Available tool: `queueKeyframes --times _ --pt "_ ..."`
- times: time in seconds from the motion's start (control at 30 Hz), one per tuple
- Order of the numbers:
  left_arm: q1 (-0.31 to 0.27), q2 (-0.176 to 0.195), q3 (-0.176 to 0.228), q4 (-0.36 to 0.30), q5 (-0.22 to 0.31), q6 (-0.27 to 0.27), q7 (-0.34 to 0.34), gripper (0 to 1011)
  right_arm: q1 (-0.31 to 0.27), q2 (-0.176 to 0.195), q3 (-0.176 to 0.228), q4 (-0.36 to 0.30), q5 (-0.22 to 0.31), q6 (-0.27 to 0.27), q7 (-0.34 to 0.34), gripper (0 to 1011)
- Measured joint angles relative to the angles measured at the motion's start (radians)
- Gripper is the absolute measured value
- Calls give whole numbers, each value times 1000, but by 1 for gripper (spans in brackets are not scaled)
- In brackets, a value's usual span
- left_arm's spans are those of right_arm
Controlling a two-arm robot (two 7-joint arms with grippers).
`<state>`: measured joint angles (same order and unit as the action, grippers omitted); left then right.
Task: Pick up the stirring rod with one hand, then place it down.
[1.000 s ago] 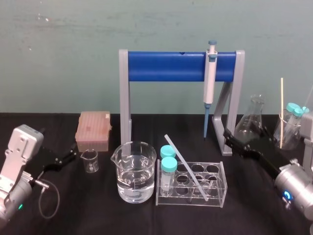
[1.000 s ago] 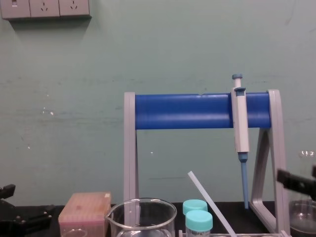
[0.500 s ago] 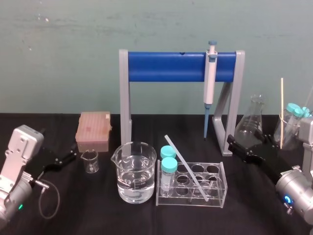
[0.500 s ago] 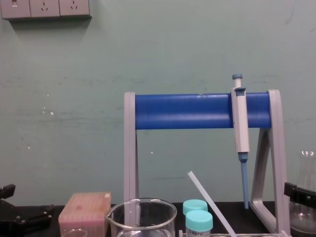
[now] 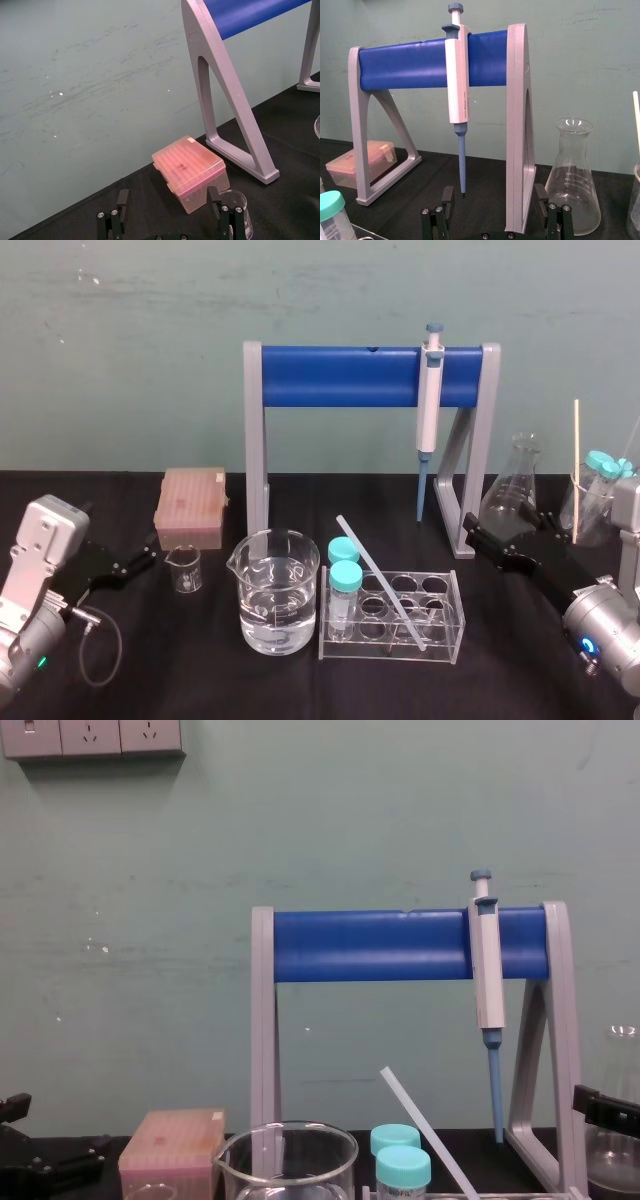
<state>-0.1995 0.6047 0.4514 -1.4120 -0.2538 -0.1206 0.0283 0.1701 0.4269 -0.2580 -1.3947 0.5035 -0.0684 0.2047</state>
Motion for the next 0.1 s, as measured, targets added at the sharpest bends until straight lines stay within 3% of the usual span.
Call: queueKeyframes --times 0.1 --pt "0 0 0 0 0 0 0 1000 0 0 0 0 0 0 1 1003"
